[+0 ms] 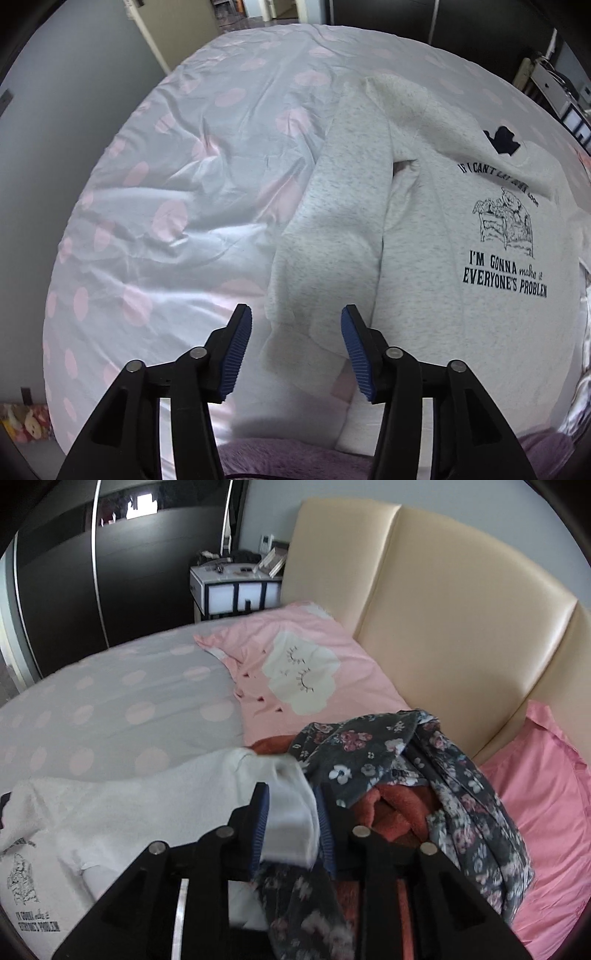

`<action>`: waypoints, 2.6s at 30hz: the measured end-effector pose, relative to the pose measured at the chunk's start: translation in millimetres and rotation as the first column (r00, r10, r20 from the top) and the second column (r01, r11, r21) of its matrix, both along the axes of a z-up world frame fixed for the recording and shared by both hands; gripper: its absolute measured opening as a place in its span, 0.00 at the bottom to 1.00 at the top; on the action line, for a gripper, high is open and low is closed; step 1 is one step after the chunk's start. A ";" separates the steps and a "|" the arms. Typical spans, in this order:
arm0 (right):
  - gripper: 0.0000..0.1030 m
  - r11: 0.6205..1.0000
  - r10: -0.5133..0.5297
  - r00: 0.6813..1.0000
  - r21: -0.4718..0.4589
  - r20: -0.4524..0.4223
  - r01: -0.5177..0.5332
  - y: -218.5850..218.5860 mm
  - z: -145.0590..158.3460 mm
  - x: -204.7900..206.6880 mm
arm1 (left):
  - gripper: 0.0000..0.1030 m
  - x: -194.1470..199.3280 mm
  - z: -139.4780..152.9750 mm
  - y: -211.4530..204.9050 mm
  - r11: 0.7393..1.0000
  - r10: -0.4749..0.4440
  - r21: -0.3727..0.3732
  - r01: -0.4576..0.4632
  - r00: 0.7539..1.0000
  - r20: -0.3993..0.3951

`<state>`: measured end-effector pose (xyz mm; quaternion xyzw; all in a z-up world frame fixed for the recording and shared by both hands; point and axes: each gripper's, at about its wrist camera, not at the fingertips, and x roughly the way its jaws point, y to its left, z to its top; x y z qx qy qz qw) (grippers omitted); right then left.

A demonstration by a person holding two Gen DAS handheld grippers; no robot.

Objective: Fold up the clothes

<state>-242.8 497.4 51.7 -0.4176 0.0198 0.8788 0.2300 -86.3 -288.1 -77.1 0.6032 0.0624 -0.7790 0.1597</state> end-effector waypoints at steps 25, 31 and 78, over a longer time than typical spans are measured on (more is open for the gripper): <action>0.27 0.796 0.325 0.944 -0.557 0.063 -0.238 -223.6 -129.1 194.9 | 0.13 -14.3 -92.3 -42.9 0.974 0.102 0.195 -0.115 0.992 0.080; 0.27 0.812 0.299 0.951 -0.544 0.077 -0.211 -218.3 -127.7 194.9 | 0.11 -17.1 -8.3 -72.3 0.985 0.139 0.118 -0.129 0.987 -0.082; 0.33 0.748 0.396 0.901 -0.631 0.177 -0.205 -203.8 -182.5 188.9 | 0.45 61.6 172.6 20.4 0.987 -0.157 -0.061 0.148 0.972 -0.178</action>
